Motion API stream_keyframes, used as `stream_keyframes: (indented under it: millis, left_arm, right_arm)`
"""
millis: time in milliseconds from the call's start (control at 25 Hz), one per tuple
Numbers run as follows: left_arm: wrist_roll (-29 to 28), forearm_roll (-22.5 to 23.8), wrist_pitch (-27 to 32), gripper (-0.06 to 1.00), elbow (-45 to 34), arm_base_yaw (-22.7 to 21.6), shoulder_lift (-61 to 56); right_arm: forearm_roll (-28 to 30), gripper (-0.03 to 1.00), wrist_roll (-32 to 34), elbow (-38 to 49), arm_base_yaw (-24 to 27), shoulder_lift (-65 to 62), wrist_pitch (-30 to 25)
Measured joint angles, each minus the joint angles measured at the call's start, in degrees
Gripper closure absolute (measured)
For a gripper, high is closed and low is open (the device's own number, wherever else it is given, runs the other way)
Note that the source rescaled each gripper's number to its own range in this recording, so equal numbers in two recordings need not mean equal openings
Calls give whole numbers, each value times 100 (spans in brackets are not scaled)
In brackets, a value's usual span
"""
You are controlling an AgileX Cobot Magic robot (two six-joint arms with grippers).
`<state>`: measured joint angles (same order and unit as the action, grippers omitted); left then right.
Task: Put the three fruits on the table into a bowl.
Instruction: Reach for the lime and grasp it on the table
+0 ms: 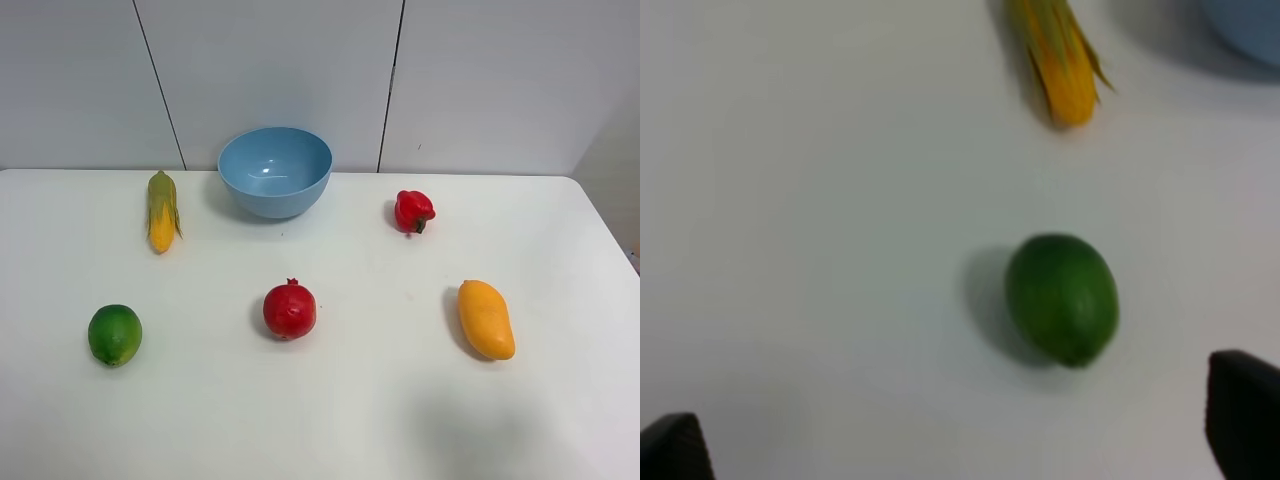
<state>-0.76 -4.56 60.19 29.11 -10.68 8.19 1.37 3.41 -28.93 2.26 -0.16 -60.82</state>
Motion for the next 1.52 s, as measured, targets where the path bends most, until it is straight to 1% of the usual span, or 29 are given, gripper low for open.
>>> stream_keyframes:
  millis: [120, 280, 440, 560, 640, 760, 880, 1040, 1200, 1360, 1520]
  left_arm:
    - [-251, -192, -5, -6, 39, 0, 916]
    - [-330, -307, -21, -6, 398, 0, 2222]
    - [-336, -326, -226, -6, 898, 0, 3387]
    - [-349, -332, -461, -6, 1140, 50, 4038]
    - [-349, -332, -681, -6, 1170, 176, 4400]
    - [-378, -338, -918, -6, 1184, 554, 4805]
    - [-602, -344, -1149, -6, 1184, 919, 5178]
    - [-959, -356, -1325, -6, 1184, 1266, 5800]
    - [-1038, -356, -1547, -6, 1184, 1568, 6449]
    - [-1052, -356, -1799, -6, 1188, 1667, 7074]
    - [-1052, -218, -1900, -6, 1188, 1674, 7547]
  right_arm:
    - [0, -3, 0, 0, 0, 0, 0]
    - [0, -3, 0, 0, 0, 0, 0]
    - [0, -3, 0, 0, 0, 0, 0]
    - [0, -3, 0, 0, 0, 0, 0]
    - [0, -3, 0, 0, 0, 0, 0]
    - [0, -3, 0, 0, 0, 0, 0]
    - [0, -3, 0, 0, 0, 0, 0]
    - [0, -3, 0, 0, 0, 0, 0]
    - [0, -3, 0, 0, 0, 0, 0]
    - [0, -3, 0, 0, 0, 0, 0]
    - [0, -3, 0, 0, 0, 0, 0]
